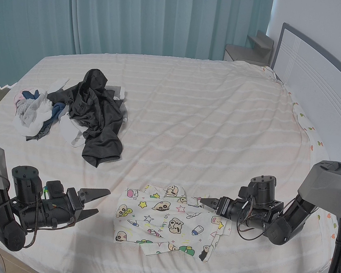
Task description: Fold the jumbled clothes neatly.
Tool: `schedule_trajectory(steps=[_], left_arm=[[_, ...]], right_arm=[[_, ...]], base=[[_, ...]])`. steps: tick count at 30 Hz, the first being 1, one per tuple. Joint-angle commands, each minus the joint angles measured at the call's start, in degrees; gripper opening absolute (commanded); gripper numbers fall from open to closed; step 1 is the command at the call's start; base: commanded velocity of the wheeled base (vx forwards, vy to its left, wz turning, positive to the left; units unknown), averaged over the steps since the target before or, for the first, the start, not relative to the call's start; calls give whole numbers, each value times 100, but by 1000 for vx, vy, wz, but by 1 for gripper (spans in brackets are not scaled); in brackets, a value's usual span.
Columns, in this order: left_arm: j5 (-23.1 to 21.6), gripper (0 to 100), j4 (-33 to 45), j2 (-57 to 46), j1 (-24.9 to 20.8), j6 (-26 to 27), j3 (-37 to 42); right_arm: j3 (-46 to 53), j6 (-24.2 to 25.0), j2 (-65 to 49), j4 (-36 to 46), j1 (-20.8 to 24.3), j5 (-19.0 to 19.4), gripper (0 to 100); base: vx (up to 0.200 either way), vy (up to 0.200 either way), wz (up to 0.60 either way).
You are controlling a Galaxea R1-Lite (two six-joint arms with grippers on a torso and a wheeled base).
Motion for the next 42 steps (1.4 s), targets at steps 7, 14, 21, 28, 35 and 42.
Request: schedule_trajectory(steps=[7, 14, 21, 28, 35, 42], left_arm=[[13, 100, -39, 225, 5, -5, 52], [13, 100, -39, 234, 5, -5, 52], [22, 100, -39, 234, 5, 4, 52], [22, 100, -39, 234, 5, 4, 52], [22, 100, -39, 234, 5, 4, 52], [22, 100, -39, 243, 5, 4, 52]], right_arm=[[349, -17, -281, 7, 29, -29, 100], [683, -17, -351, -28, 152, -29, 100], [393, -43, -307, 51, 232, -12, 100], [41, -8, -246, 789, 267, 23, 100], [-223, -8, -88, 930, 249, -21, 0], [-179, -8, -123, 930, 223, -38, 0]], base=[[0, 0, 0], [0, 0, 0], [0, 0, 0], [0, 0, 0], [0, 0, 0], [0, 0, 0]])
